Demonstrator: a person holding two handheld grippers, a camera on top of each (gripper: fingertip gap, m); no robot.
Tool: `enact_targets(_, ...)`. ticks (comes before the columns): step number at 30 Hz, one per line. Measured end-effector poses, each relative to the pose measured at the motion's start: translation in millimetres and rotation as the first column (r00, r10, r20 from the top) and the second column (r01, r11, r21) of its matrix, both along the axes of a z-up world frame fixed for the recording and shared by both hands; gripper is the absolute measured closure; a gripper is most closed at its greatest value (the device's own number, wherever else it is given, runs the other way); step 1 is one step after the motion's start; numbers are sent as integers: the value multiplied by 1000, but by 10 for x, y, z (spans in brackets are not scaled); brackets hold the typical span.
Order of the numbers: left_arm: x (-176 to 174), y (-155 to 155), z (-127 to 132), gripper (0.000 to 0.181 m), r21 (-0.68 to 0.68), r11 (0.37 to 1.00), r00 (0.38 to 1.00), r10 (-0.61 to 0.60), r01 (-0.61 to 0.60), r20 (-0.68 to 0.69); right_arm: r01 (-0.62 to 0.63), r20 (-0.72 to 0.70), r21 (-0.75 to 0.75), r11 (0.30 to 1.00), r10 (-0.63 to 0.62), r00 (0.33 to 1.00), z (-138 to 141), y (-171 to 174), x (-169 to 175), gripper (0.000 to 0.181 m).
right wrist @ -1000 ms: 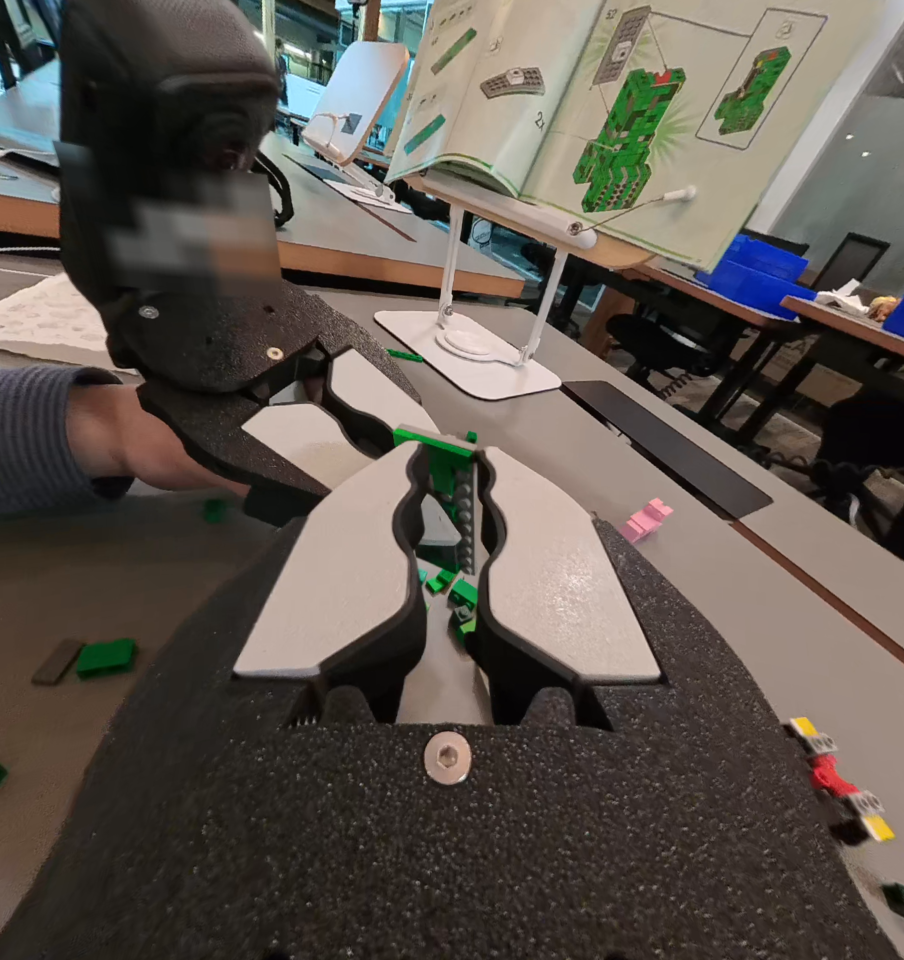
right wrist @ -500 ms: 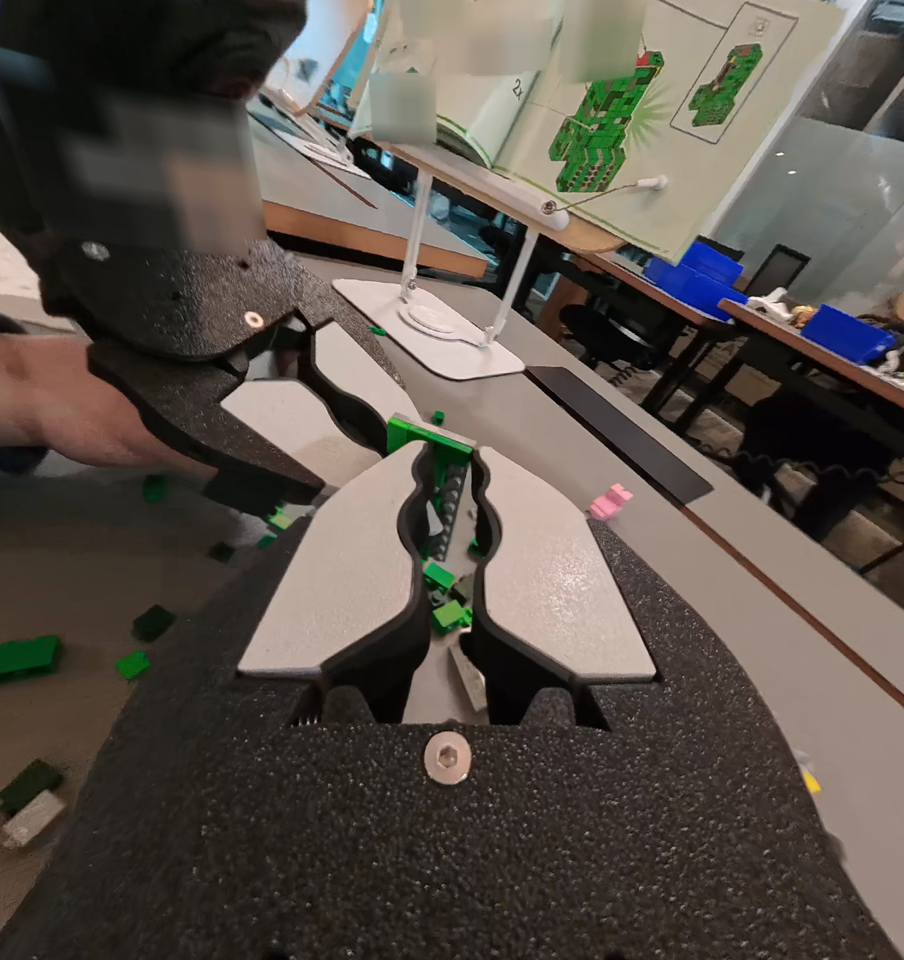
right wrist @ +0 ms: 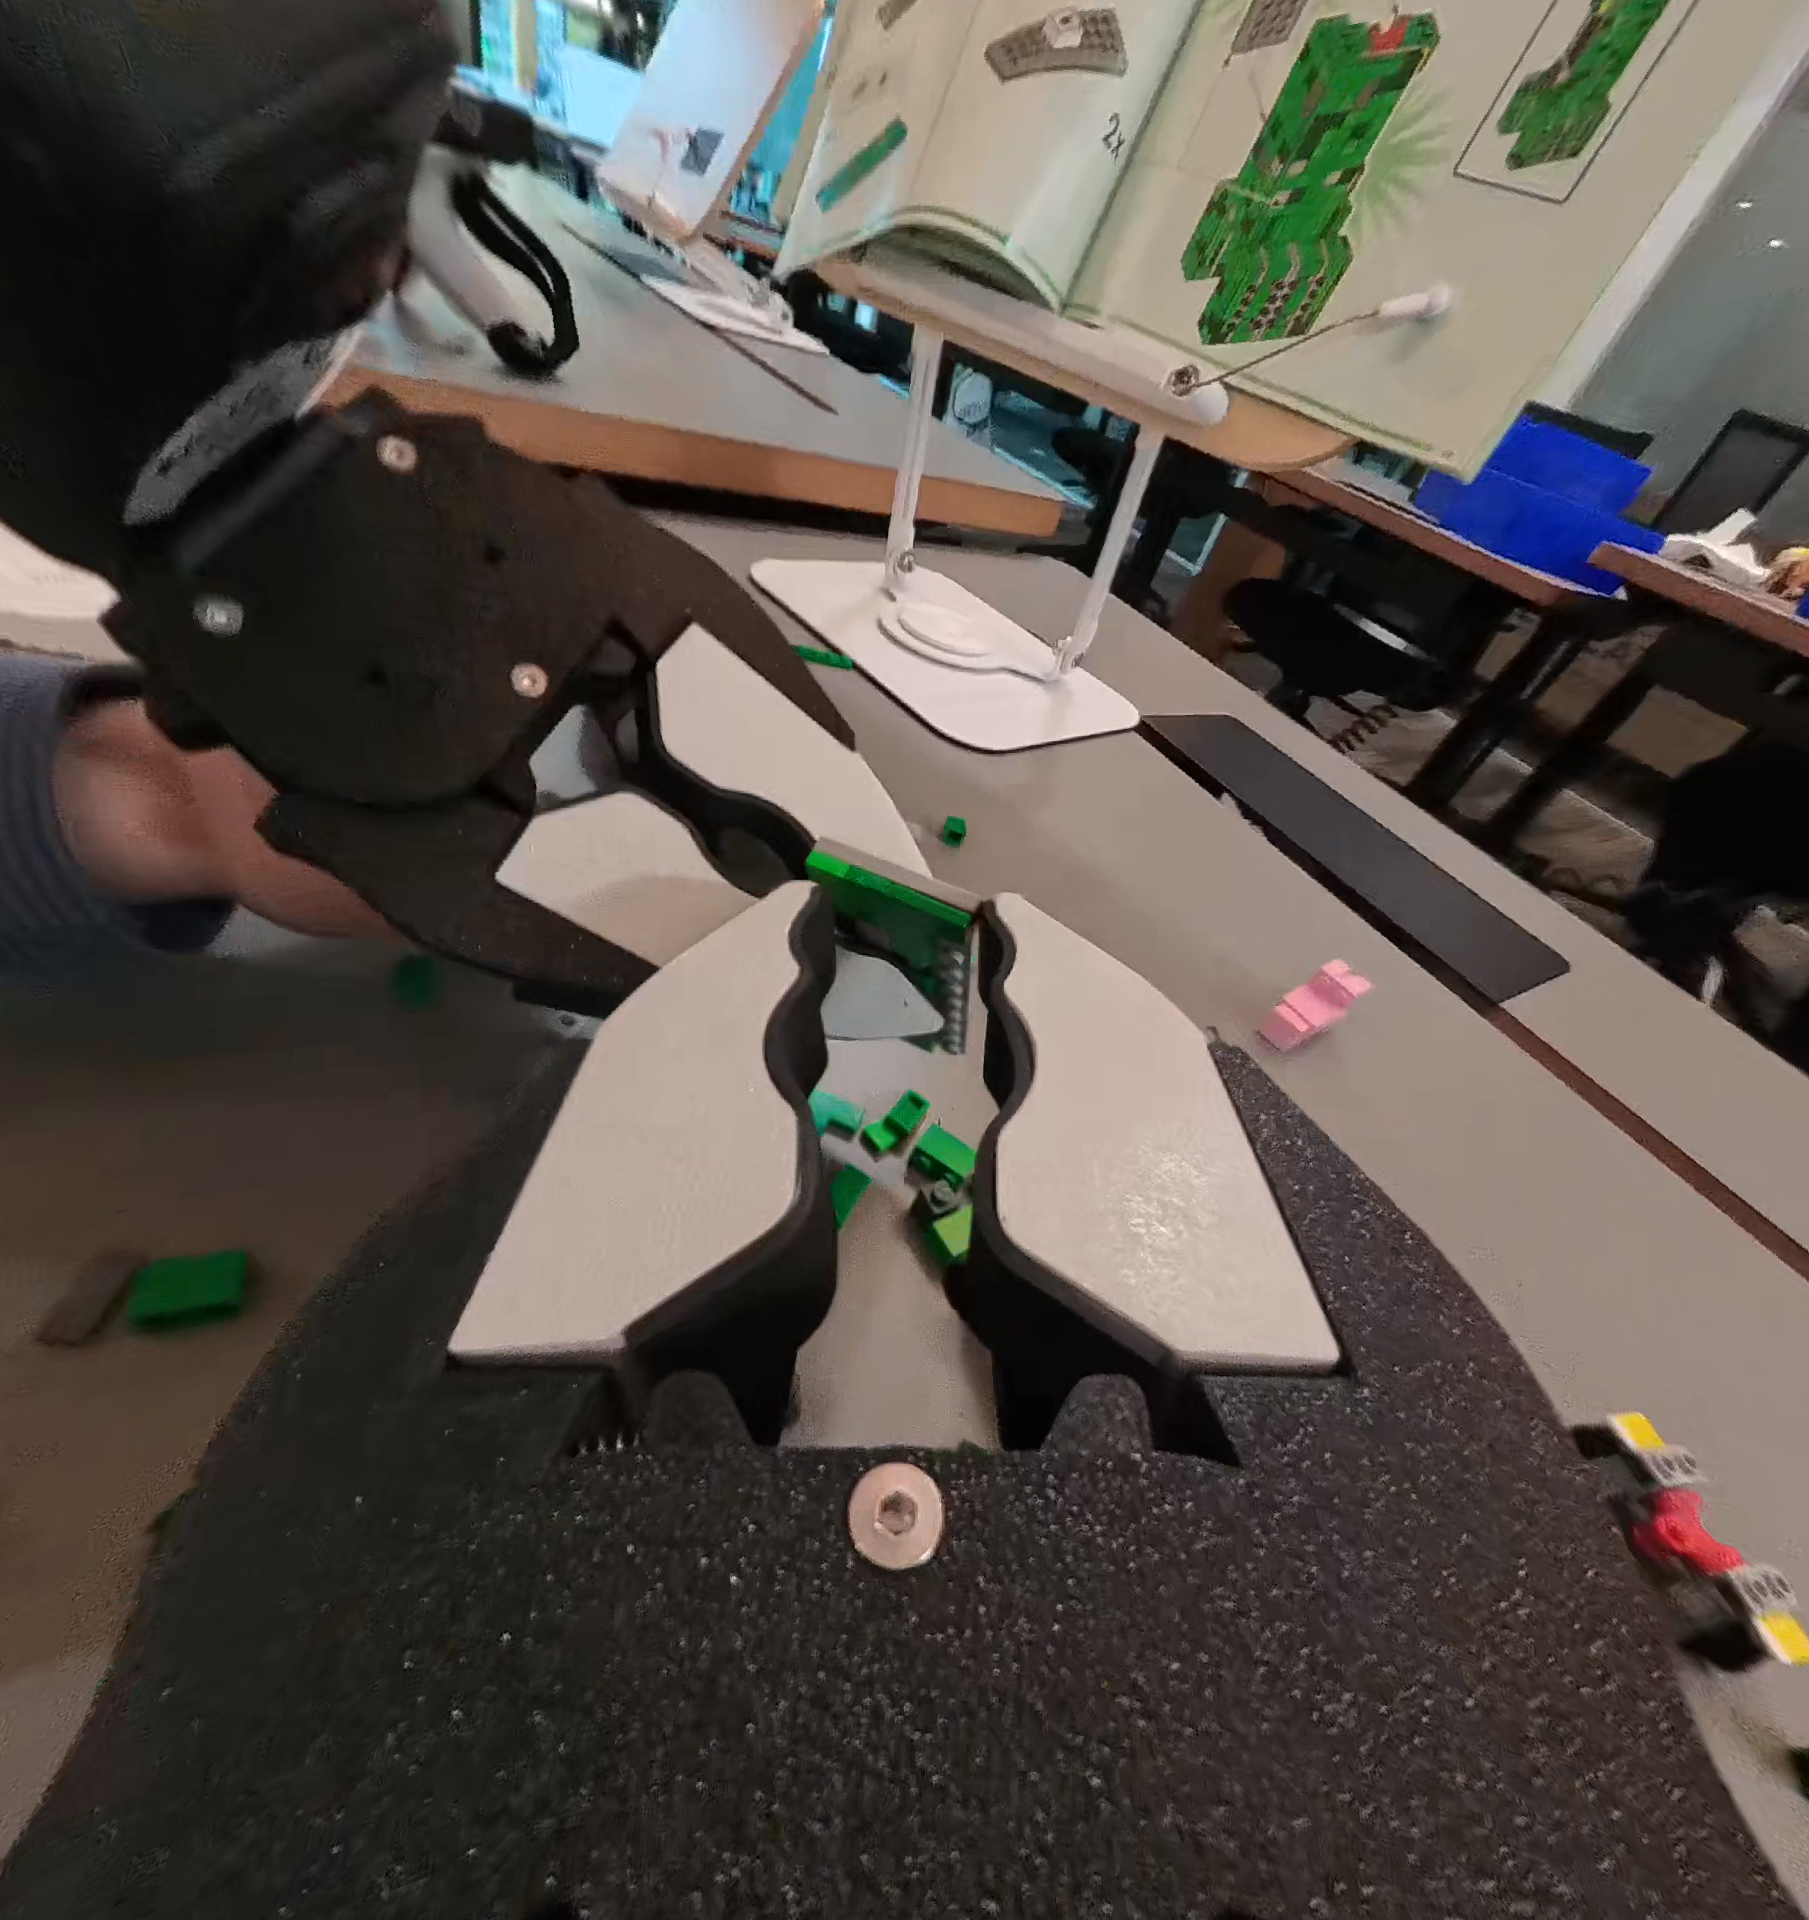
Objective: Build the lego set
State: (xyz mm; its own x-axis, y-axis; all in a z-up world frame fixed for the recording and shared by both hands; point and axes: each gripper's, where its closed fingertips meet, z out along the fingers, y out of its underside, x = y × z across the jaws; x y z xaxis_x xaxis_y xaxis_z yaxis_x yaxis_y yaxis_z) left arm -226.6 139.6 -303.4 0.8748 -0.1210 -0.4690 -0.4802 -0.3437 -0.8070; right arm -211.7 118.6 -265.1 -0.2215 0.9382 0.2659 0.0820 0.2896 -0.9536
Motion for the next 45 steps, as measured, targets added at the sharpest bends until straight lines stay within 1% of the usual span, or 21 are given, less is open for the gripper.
enact_targets(2,21,4,38,175,26,1000,1000,-7,8,-23,3,-24,8,1000,-3,1000,36,11,14,161)
enact_targets(4,42,4,62,175,41,999,1000,-17,18,-5,10,-33,28,1000,-9,999,48,9,20,161)
enact_targets(7,44,2,99,175,66,998,1000,-19,20,-12,16,-7,45,999,-16,1000,7,-4,4,158)
enact_targets(11,26,0,114,175,77,997,998,0,6,-70,13,-14,-2,1000,-13,1000,21,-19,-5,155)
enact_targets(15,8,10,139,175,93,995,998,24,-18,-64,39,-37,-34,999,-41,998,44,-38,-26,151)
enact_targets(17,-6,21,150,175,102,994,998,51,-46,-45,45,-28,-51,998,-47,999,35,-76,-51,139)
enact_targets(20,-39,30,146,175,103,992,996,84,-79,-42,78,-31,-59,995,-80,996,36,-53,-65,140)
enact_targets(24,41,49,153,175,111,993,999,45,-44,-4,110,-43,-64,992,-112,993,45,-15,-65,145)
enact_targets(27,63,59,144,176,101,994,999,43,-43,-3,120,-38,-48,992,-122,992,38,14,-55,148)
enact_targets(32,87,89,118,175,62,995,989,66,-74,136,179,-21,-38,983,-180,983,36,57,-61,148)
enact_targets(40,31,95,-4,175,-26,989,977,150,-147,153,269,19,10,963,-269,963,-41,123,-75,148)
enact_targets(45,9,86,-51,175,-56,984,973,175,-169,152,283,48,-4,959,-282,958,-80,130,-82,148)
